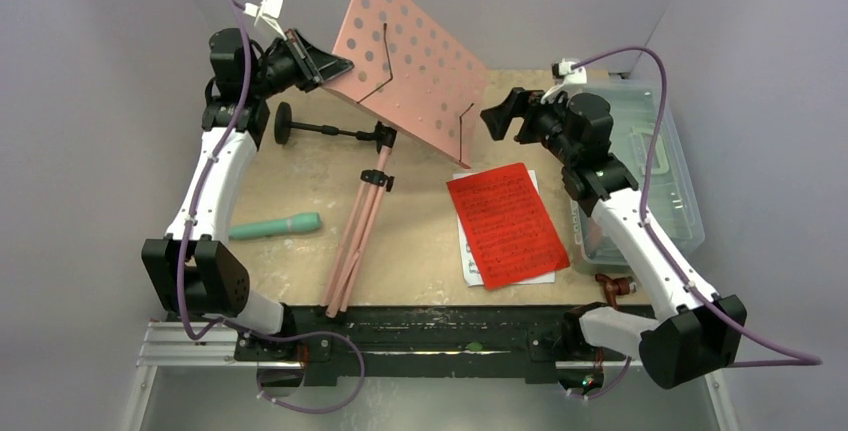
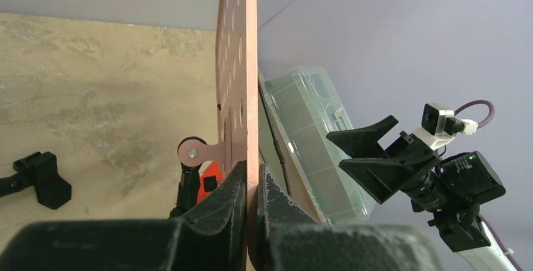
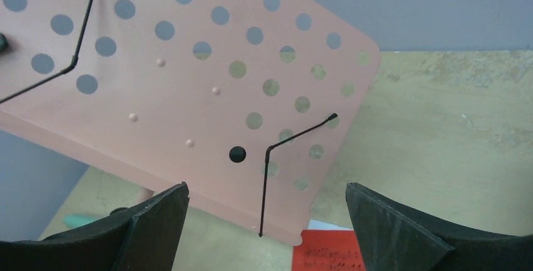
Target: Set up the instrument practice props
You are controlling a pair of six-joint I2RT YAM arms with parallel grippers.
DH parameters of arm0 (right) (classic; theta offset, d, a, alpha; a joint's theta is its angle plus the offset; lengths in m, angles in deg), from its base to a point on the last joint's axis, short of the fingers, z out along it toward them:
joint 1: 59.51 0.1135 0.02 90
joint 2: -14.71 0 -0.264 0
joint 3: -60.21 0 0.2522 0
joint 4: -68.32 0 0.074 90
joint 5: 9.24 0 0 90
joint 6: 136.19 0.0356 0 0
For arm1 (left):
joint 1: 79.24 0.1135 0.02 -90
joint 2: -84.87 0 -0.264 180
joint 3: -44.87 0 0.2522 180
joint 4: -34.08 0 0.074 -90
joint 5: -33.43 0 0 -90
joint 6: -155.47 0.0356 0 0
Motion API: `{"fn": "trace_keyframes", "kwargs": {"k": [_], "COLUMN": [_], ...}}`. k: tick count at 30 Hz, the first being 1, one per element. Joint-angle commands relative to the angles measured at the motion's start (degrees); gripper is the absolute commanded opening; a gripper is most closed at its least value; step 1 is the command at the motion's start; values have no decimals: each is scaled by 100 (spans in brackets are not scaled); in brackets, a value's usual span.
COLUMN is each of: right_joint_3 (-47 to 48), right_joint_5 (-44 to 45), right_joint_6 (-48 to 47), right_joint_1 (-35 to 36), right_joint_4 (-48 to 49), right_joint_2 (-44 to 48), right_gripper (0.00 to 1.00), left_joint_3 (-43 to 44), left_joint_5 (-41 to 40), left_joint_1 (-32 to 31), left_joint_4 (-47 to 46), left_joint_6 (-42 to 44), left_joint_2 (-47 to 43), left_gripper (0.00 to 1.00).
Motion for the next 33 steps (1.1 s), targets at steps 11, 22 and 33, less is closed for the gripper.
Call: {"fn": "trace_keyframes", "kwargs": {"k": [11,22,33], "right_joint_3": [329,697,254], "right_joint_5": [-2578,-3913,-4806], "right_joint_6": [2147,2269,3923], "right_joint_1": [-1577,-2022,-2117], "right_joint_4": [1403,2661,6444], "right_joint_2": [-1237,-1643,-2427], "right_gripper": [99,99,80], "left_joint_3": [1157,1671,1644], "left_joint_5": [266,248,396], "left_joint_1": [419,434,432], "left_joint_4": [-3285,-4731,-5945], "left_joint_6": [-2289,-3507,-4575], "left_joint_2": [-178,376,573], "left_gripper": [0,0,0]}}
